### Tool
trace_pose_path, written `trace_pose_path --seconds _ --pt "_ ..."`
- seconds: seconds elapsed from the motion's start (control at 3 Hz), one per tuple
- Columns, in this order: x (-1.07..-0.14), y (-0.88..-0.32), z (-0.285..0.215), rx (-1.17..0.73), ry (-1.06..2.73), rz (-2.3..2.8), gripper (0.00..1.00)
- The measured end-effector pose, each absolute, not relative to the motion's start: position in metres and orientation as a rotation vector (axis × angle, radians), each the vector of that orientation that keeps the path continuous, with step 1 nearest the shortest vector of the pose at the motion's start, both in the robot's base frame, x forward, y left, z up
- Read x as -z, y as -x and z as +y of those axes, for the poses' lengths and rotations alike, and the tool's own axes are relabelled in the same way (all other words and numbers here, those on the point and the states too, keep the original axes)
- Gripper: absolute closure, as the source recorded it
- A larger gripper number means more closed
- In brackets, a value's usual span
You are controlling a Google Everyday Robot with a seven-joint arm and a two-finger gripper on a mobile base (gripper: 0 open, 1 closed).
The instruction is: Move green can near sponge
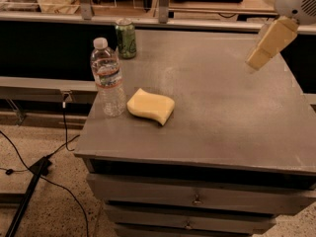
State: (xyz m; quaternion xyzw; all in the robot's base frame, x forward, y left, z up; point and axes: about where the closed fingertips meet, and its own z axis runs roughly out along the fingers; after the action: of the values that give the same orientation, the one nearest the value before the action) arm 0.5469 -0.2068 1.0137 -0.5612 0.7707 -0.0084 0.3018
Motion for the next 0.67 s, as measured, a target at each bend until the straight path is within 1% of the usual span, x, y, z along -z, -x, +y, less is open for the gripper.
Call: trace_pose_path --seconds 0.33,0.67 --pt "-1.016 -0.575 -0.168 -0.119 1.411 1.902 0.00" --pt "-1.036 -0.627 -0.121 -0.224 1.274 1.741 0.00"
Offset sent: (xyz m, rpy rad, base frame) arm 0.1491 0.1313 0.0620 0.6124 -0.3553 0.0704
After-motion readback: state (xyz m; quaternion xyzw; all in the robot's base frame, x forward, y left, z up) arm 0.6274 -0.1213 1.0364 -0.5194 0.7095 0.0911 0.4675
